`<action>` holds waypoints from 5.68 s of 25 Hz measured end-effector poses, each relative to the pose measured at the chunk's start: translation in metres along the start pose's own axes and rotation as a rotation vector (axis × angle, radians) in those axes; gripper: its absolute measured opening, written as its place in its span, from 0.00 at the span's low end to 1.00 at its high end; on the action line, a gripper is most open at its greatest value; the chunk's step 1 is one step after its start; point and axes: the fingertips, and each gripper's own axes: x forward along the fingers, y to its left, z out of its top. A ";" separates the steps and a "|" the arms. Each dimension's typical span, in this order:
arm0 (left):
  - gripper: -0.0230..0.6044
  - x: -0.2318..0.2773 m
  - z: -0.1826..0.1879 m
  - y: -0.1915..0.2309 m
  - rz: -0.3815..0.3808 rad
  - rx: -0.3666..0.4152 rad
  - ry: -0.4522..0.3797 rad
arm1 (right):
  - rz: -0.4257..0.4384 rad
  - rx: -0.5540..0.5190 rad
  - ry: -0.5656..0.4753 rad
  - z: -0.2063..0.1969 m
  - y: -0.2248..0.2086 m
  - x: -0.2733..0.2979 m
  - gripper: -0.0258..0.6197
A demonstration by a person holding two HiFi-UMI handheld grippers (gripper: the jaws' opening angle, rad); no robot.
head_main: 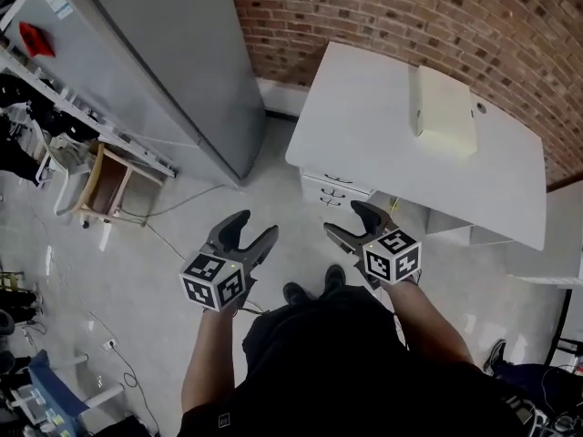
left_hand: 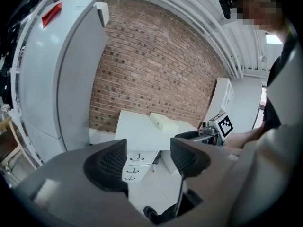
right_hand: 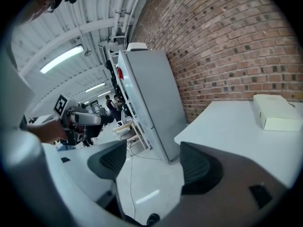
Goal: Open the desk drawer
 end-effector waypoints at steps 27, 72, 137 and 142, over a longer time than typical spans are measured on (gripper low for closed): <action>0.46 0.102 -0.029 0.024 -0.434 0.193 0.193 | -0.376 0.154 0.009 -0.043 -0.001 0.023 0.54; 0.46 0.331 -0.281 0.086 -0.422 0.444 0.346 | -0.320 0.049 -0.017 -0.246 -0.200 0.159 0.54; 0.44 0.294 -0.280 0.177 -0.098 0.312 0.263 | -0.458 -0.805 0.539 -0.270 -0.230 0.212 0.10; 0.44 0.296 -0.273 0.171 -0.124 0.303 0.263 | -0.447 -0.799 0.552 -0.274 -0.221 0.208 0.10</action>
